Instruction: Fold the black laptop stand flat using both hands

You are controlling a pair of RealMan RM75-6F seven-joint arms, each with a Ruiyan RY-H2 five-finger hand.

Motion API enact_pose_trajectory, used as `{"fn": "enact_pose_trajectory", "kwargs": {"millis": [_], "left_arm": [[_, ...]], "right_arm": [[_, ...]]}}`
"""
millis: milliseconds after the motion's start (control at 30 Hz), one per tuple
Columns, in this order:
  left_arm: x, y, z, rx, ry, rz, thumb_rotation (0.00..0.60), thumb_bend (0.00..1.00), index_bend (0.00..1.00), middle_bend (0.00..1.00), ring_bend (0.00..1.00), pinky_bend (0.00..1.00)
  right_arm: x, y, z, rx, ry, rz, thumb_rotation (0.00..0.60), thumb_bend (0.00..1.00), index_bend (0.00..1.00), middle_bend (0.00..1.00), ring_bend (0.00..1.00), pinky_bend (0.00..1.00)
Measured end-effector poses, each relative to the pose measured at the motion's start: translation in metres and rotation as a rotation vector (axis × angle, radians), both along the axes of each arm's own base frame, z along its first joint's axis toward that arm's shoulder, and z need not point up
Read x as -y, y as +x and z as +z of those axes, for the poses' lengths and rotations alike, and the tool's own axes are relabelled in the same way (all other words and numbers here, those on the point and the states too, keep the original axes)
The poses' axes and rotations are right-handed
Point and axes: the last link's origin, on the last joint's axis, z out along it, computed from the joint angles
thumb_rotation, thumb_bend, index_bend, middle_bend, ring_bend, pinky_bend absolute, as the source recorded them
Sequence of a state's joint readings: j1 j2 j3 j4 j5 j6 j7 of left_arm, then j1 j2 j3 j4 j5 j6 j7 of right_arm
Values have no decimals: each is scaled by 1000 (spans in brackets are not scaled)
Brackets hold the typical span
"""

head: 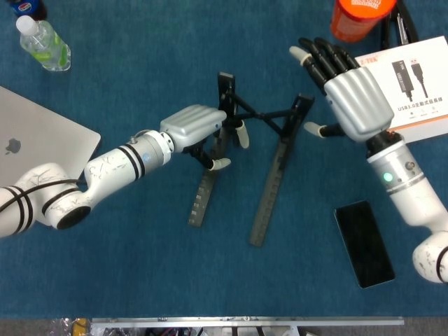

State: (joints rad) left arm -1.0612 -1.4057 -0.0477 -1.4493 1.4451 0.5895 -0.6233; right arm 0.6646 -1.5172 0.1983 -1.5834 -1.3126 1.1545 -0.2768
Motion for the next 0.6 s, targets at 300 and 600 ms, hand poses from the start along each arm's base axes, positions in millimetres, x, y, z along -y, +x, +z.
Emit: {"fn": "enact_pose_trajectory", "kwargs": {"millis": [300,600], "left_arm": [[3,0,3,-19,7,-17,600,329,354,376,274,342],[4,0,6,-33,17,-23,600,329,354,376,273,340]], "right_arm": [[-3,-11,-15,-21,-10,3,600,31,0,51,0,142],[-8,-22,-31,24,-76,47,600,0,0,12,0,141]]}}
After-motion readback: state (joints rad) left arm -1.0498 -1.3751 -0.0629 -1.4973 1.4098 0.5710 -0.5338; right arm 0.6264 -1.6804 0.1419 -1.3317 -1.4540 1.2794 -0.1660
